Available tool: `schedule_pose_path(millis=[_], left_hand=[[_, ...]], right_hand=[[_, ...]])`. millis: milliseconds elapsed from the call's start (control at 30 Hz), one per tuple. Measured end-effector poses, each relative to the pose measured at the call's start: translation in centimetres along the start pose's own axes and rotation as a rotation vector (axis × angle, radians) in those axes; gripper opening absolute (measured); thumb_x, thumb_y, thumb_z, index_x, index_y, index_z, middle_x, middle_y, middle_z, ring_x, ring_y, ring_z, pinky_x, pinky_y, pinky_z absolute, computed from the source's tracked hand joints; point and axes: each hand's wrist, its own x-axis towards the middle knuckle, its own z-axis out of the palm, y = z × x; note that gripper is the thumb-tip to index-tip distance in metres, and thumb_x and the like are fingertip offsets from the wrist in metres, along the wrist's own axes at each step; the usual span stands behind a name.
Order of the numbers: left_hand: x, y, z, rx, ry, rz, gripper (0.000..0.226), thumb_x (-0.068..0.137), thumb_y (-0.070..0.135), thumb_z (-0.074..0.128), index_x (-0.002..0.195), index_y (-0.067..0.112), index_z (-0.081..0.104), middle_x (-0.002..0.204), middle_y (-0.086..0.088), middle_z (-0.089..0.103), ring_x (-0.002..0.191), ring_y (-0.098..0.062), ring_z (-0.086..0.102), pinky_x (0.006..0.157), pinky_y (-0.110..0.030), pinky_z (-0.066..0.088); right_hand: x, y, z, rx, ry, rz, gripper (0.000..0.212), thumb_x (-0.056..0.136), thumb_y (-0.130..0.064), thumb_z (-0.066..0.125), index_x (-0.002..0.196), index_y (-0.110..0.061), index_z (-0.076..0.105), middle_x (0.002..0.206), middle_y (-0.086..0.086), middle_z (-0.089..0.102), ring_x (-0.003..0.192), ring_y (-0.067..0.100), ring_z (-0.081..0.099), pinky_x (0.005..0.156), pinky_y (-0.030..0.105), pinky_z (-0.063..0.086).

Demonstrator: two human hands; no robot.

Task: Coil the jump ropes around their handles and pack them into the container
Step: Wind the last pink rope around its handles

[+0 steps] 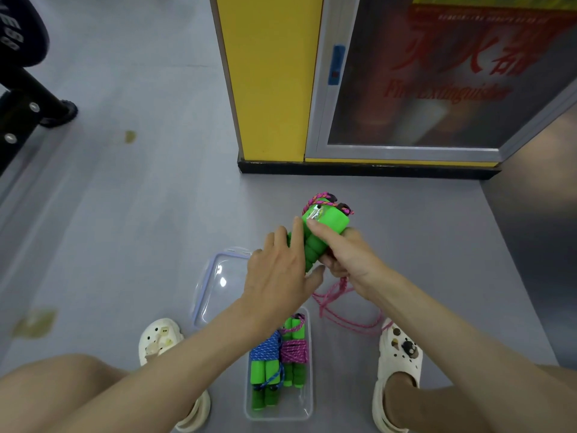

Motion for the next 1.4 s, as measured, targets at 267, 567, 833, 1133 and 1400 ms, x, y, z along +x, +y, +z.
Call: schedule_pose_path(millis=[267, 567, 833, 1133, 1400], left_hand=[[1.5, -0.9, -2.5, -1.320, -0.690, -0.595, 0.039, 0.090, 0.044, 0.056, 0.121, 0.022, 0.048, 0.098, -0.002, 0.066, 0.083, -0.013, 0.065, 0.069, -0.028, 0.054], [1.3, -1.0, -2.2, -1.477, -0.598, -0.652, 0.035, 0.098, 0.038, 0.046, 0.119, 0.014, 0.059, 0.109, -0.019, 0.069, 0.094, -0.038, 0.067, 0.088, -0.051, 0.054], [1.2, -0.8, -2.6, -1.535, -0.675, -0.644, 0.041, 0.098, 0.042, 0.041, 0.119, 0.011, 0.058, 0.103, -0.022, 0.068, 0.087, -0.034, 0.066, 0.082, -0.047, 0.054], [1.2, -0.4, -1.9, -1.529, -0.479, -0.605, 0.032, 0.094, 0.030, 0.056, 0.125, 0.030, 0.051, 0.111, -0.013, 0.068, 0.102, -0.034, 0.066, 0.089, -0.056, 0.052], [1.2, -0.5, -1.9, -1.523, -0.428, -0.646, 0.043, 0.090, 0.025, 0.063, 0.123, 0.034, 0.036, 0.094, -0.015, 0.072, 0.076, -0.036, 0.071, 0.062, -0.042, 0.058]], right_hand=[[0.1, -0.3, -0.9, -0.013, -0.029, 0.002, 0.041, 0.089, -0.038, 0.058, 0.057, -0.016, 0.043, 0.039, -0.003, 0.030, 0.036, 0.009, 0.020, 0.039, 0.019, 0.016], [0.0, -0.8, -0.2, 0.028, 0.005, 0.016, 0.040, 0.089, -0.038, 0.054, 0.056, -0.019, 0.044, 0.039, -0.007, 0.035, 0.032, 0.005, 0.029, 0.035, 0.016, 0.024], [0.8, -1.2, -1.9, -0.039, -0.138, 0.060, 0.035, 0.091, -0.037, 0.050, 0.063, -0.017, 0.045, 0.049, -0.003, 0.029, 0.040, 0.008, 0.018, 0.041, 0.022, 0.012], [0.8, -1.2, -1.5, -0.018, -0.086, 0.020, 0.031, 0.090, -0.037, 0.052, 0.066, -0.019, 0.046, 0.048, -0.004, 0.029, 0.042, 0.009, 0.019, 0.041, 0.022, 0.014], [1.0, -0.9, -1.1, 0.004, -0.118, 0.028, 0.034, 0.093, -0.043, 0.050, 0.076, -0.015, 0.055, 0.046, -0.006, 0.030, 0.040, 0.009, 0.019, 0.042, 0.023, 0.014]])
